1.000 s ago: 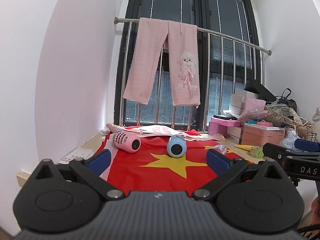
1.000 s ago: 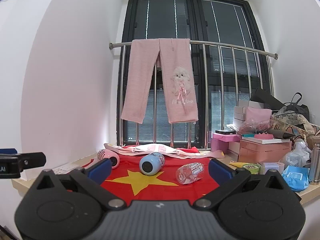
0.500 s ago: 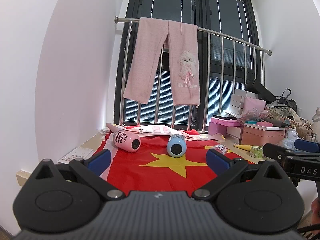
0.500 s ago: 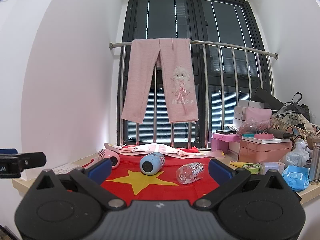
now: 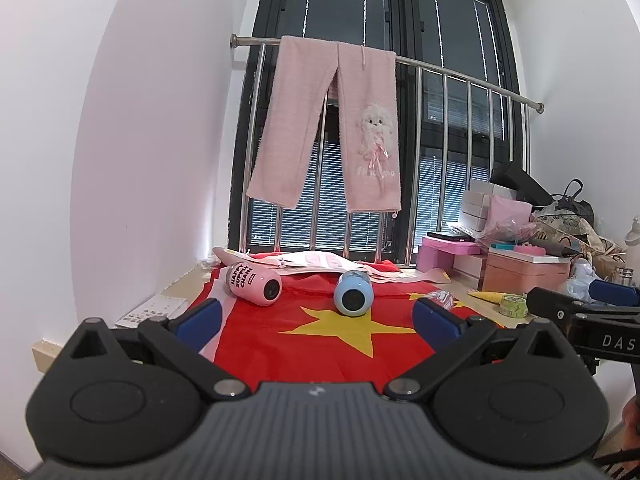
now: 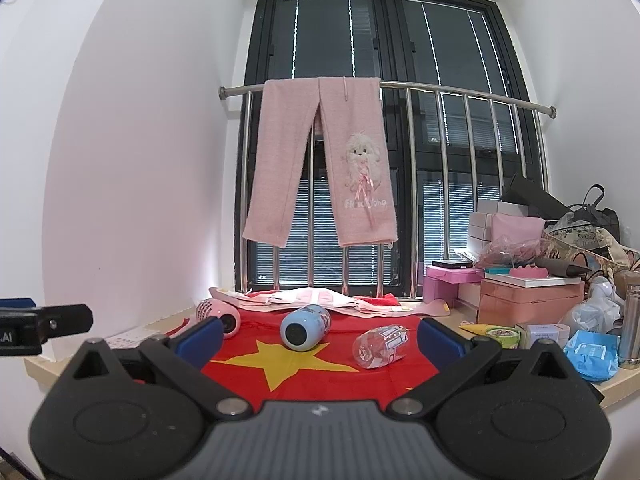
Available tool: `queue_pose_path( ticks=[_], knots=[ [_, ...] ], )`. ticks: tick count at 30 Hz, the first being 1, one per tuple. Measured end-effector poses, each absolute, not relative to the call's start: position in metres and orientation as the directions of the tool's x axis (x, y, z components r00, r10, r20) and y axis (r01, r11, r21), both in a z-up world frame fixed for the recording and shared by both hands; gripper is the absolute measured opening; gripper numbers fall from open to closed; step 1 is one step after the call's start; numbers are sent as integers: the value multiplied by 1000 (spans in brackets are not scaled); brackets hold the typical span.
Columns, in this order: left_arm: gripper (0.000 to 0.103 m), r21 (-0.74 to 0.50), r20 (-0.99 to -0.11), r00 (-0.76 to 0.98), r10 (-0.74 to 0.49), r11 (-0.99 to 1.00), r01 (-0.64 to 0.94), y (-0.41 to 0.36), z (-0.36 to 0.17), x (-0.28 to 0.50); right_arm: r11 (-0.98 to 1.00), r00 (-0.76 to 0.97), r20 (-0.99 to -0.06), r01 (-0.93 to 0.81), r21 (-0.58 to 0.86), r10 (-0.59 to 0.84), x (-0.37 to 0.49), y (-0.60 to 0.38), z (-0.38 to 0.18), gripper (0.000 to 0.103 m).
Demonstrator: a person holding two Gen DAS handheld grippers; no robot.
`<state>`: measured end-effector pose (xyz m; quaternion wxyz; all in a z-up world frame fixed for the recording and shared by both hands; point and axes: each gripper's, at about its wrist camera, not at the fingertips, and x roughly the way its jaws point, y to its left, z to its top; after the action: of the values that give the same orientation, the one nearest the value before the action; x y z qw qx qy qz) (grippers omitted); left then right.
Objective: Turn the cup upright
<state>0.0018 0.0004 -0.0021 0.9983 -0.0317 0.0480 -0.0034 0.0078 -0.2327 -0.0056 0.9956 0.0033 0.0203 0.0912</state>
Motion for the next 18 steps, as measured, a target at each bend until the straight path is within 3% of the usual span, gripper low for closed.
queue_pose_path(
  ticks=[18],
  knots=[
    [103, -65, -95, 995, -13, 998, 7, 1, 0, 0, 983, 982, -39, -183, 11, 183, 8, -233, -6, 103]
  ],
)
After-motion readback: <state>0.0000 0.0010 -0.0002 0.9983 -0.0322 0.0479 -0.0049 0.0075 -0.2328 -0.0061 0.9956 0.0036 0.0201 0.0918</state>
